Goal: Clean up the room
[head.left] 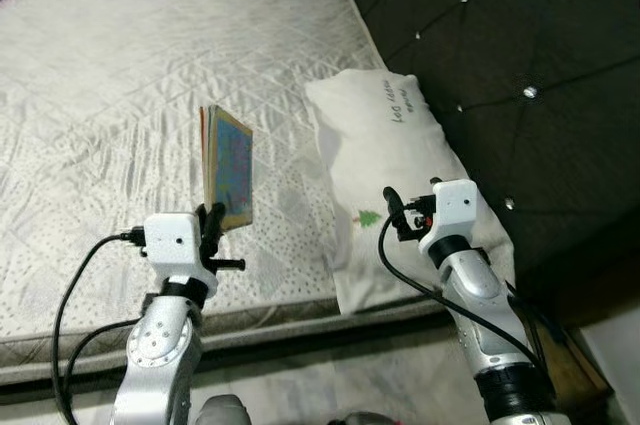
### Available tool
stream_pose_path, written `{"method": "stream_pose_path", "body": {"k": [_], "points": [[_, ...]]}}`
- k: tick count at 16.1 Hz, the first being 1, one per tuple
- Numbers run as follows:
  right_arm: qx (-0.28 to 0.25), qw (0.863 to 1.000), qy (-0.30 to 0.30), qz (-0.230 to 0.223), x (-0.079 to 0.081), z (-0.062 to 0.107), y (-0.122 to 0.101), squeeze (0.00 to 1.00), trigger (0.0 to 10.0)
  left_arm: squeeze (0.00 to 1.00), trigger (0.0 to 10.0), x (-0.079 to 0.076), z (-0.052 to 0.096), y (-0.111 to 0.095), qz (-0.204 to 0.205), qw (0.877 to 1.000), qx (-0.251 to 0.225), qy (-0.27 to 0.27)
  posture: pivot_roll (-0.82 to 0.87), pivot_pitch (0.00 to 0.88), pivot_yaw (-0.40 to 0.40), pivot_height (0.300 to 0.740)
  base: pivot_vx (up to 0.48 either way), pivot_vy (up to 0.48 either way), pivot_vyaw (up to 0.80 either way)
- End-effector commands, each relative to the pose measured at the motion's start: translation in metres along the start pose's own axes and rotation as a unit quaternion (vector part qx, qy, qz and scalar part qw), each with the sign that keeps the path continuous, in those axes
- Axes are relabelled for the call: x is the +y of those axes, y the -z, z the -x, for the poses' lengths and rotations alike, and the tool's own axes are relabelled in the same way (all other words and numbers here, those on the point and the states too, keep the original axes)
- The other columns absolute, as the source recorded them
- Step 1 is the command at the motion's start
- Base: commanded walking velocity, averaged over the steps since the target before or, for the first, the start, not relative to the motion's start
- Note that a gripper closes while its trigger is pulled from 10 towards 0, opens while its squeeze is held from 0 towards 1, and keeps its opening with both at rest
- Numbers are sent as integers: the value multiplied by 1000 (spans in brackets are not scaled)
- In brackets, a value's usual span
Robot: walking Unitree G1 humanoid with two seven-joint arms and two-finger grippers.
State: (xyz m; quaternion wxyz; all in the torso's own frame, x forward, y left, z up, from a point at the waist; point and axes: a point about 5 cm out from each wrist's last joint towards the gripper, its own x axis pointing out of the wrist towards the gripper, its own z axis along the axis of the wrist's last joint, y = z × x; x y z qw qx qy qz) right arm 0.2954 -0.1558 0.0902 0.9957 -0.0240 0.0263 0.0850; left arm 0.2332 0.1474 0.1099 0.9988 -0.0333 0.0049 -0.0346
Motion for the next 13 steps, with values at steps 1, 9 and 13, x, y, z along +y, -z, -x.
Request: {"method": "stream_pose_path", "body": {"k": [1, 9, 13], "points": [[-6, 1000, 3, 0, -2, -1, -4, 0, 10000, 0, 10000, -1, 0, -8, 0, 1000, -20, 6, 57, 113, -75, 740, 289, 0, 0], [-6, 1000, 3, 1, -2, -1, -5, 0, 10000, 0, 10000, 1, 0, -5, 1, 1000, -9, -16, 54, 125, -78, 740, 33, 0, 0], [-5, 1000, 0, 3, -2, -1, -5, 0, 10000, 0, 10000, 1, 0, -4, 1, 1000, -5, -17, 55, 129, -77, 736, 0, 0, 0]]}}
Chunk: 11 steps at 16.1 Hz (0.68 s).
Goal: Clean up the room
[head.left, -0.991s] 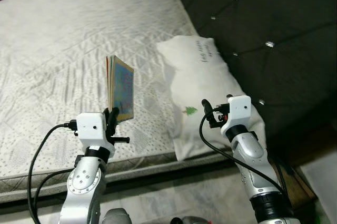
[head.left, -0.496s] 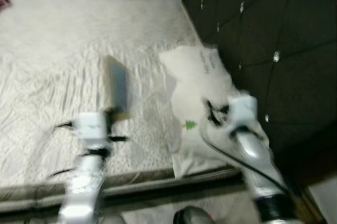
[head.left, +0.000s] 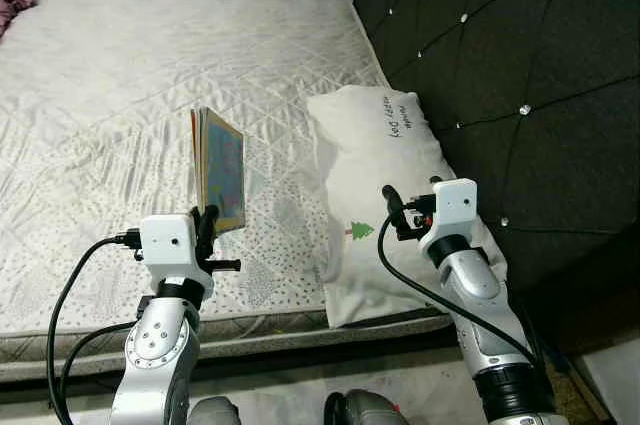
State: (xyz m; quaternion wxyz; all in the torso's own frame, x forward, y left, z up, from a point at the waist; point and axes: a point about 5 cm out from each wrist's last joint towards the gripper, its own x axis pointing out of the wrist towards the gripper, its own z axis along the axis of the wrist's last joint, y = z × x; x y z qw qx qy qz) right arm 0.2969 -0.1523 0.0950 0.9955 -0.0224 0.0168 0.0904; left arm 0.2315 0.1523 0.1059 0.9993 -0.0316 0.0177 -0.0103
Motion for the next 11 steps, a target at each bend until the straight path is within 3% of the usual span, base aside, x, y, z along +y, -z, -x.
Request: {"method": "stream_pose_path", "body": {"k": [1, 9, 11], "points": [[5, 1000, 6, 3, -5, 1, 0, 0, 10000, 0, 10000, -4, -1, -8, 2, 1000, -17, 7, 54, 129, -77, 727, 0, 0, 0], [3, 1000, 4, 4, -4, 1, 0, 0, 10000, 0, 10000, -2, -2, -8, -7, 1000, -16, -3, 56, 128, -77, 633, 0, 0, 0], [-3, 1000, 4, 7, -4, 1, -2, 0, 10000, 0, 10000, 11, -2, -5, -24, 997, -9, -70, 56, 124, -77, 628, 0, 0, 0]]}}
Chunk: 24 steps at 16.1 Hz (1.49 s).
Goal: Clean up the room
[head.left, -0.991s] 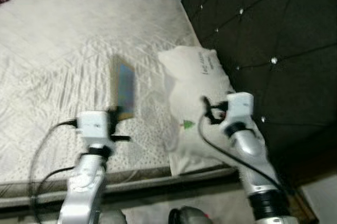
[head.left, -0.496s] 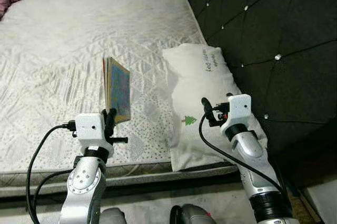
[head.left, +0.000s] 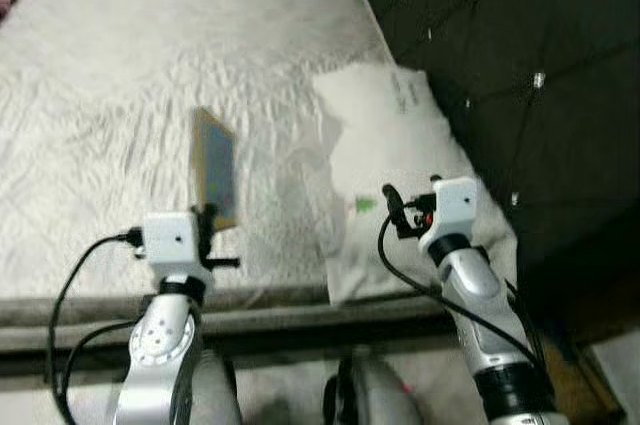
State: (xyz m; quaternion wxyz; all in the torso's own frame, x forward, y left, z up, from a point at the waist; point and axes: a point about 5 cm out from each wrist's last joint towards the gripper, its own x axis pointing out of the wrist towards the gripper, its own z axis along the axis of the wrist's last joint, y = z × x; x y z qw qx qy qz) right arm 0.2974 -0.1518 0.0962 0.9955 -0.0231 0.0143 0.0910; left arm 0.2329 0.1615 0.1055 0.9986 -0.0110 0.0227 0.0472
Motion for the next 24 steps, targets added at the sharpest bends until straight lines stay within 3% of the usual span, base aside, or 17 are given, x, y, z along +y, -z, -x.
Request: {"method": "stream_pose_path", "body": {"k": [1, 6, 9, 13, 24], "points": [[-2, 1000, 3, 7, -4, 1, -2, 0, 10000, 0, 10000, 8, 0, -5, -1, 999, -14, -33, 58, 123, -77, 628, 0, 0, 0], [-2, 1000, -6, 11, -2, 0, -2, 0, 10000, 0, 10000, 14, -2, -9, 7, 998, -21, -62, 62, 116, -91, 628, 0, 0, 0], [-12, 1000, 0, 9, -4, 1, -4, 0, 10000, 0, 10000, 23, -3, -6, 54, 994, -15, -97, 67, 113, -103, 628, 0, 0, 0], [-23, 1000, 1, 3, 0, -2, -10, 0, 10000, 0, 10000, 18, -2, -10, 65, 996, -26, -63, 61, 143, -88, 628, 0, 0, 0], [-29, 999, -17, 13, 0, -3, -16, 0, 10000, 0, 10000, 6, -7, -11, 86, 996, -24, -20, 38, 153, -86, 628, 322, 0, 0]]}}
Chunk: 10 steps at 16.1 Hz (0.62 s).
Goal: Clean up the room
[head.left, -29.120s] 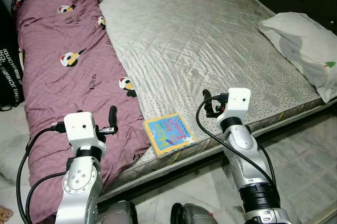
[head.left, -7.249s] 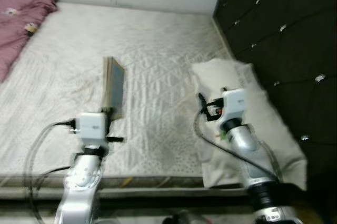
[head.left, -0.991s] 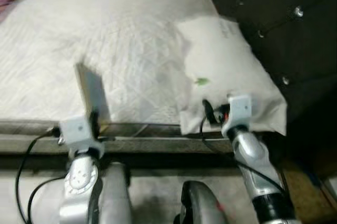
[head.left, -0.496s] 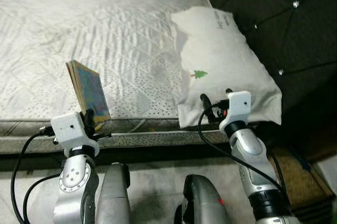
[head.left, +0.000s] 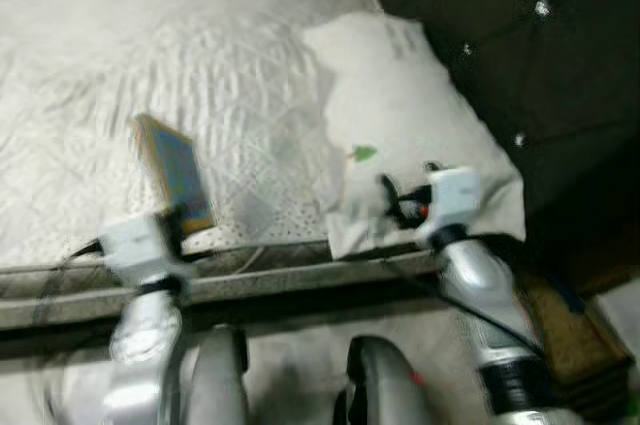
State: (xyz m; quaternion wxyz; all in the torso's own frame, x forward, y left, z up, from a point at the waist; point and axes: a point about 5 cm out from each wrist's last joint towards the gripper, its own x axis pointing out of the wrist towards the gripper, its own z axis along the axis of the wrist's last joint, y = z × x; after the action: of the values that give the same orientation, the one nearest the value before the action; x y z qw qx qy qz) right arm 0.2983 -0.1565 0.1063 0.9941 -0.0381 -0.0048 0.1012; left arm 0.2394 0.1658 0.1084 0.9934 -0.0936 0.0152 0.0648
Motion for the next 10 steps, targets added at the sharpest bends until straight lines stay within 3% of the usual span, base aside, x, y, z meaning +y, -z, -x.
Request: {"method": "stream_pose_path", "body": {"k": [1, 5, 7, 10], "points": [[-11, 1000, -6, -3, 4, -3, -6, 0, 10000, 0, 10000, 1, -1, -8, 4, 1000, -20, 0, 36, 151, -86, 628, 341, 0, 0], [-7, 1000, -9, -1, 3, 0, -3, 0, 10000, 0, 10000, -2, -2, -1, 17, 1000, 4, -13, 33, 143, -89, 628, 84, 0, 0], [-7, 1000, -13, -4, 3, 1, -3, 0, 10000, 0, 10000, -9, -7, 11, 43, 998, 49, 13, 25, 138, -92, 613, 0, 0, 0], [-6, 1000, -11, 10, -4, 8, -5, 0, 10000, 0, 10000, -12, -22, 10, 50, 997, 53, 38, -29, 151, -101, 579, 0, 0, 0]]}}
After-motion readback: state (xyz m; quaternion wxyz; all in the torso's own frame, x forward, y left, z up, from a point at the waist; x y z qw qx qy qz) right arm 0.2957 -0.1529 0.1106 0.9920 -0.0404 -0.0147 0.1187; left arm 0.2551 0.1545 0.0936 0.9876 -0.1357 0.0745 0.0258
